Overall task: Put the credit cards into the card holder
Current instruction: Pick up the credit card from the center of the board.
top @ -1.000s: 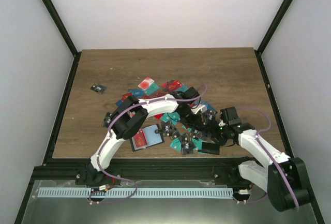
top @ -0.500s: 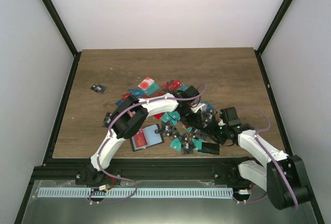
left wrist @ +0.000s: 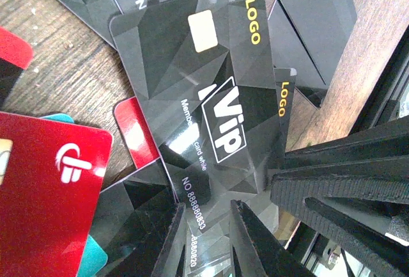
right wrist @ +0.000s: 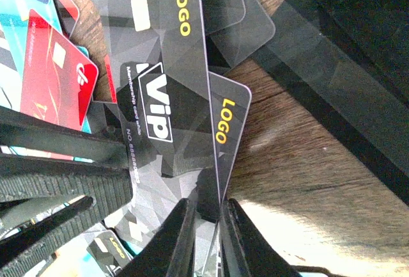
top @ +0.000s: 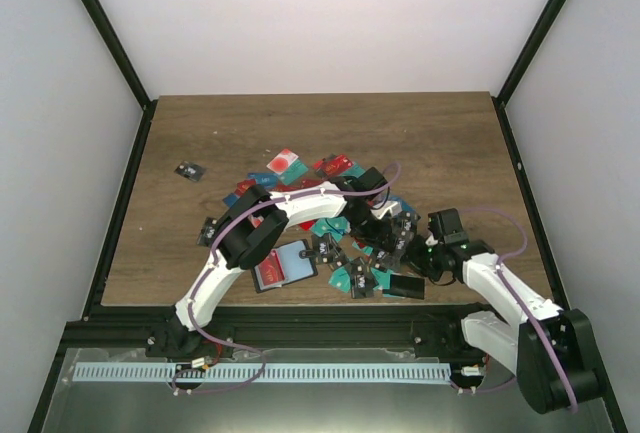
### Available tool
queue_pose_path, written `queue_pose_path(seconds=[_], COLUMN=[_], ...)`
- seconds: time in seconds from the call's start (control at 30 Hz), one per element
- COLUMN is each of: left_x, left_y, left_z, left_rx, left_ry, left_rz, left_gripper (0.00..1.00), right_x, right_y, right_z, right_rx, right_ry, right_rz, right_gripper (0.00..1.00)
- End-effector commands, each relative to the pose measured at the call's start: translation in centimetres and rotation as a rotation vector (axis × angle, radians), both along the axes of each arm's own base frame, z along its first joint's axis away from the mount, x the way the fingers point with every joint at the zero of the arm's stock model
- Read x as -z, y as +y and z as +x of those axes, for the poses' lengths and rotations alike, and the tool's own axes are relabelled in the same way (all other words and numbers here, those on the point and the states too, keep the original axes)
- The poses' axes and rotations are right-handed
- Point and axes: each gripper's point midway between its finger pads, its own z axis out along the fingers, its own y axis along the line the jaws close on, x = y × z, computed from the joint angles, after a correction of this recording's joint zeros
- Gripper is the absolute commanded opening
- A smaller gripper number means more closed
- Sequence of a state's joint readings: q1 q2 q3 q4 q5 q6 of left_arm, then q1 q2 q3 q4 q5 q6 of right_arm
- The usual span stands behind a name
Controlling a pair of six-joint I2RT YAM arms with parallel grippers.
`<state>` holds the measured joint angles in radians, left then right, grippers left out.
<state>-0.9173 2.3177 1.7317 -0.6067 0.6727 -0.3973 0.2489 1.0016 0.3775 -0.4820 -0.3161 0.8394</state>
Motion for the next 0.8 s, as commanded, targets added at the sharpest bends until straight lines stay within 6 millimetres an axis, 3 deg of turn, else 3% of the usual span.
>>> queue_pose_path(seconds=[0.0,0.13,0.43,0.57,0.77], left_x=[1.7,0.7,-3.5,-7.3,-11.4], left_y=[-1.0,-1.5,-1.8,-0.2,4.4], left_z=[-3.0,-3.0,-1.8,0.5,3.0], left_rx=[0.055,0.052,0.001,-0.110,-0.239], left_ry=[0.055,0.059,0.037,-0.003,-0.061], left_rz=[0.000,-0.030,-0.109,-0.153,-0.197], left_gripper=[0.21,0.21,0.21,0.23,0.31], right_x=[-3.2,-4.1,-6.8,-8.3,-11.5], right_y=[1.4,2.1,3.5,3.8,5.2], right_z=[2.2,2.5,2.6,2.3,2.1], right_rx=[-0.060,-0.097,-0.164,-0.193,-0.279], right_ry=[-0.114,-0.147,-0.229,-0.243,-0.311], right_rz=[0.056,0.084,0.166,0.173,0.250], right_gripper=[0.10,0.01,0.01,0.01,0.01])
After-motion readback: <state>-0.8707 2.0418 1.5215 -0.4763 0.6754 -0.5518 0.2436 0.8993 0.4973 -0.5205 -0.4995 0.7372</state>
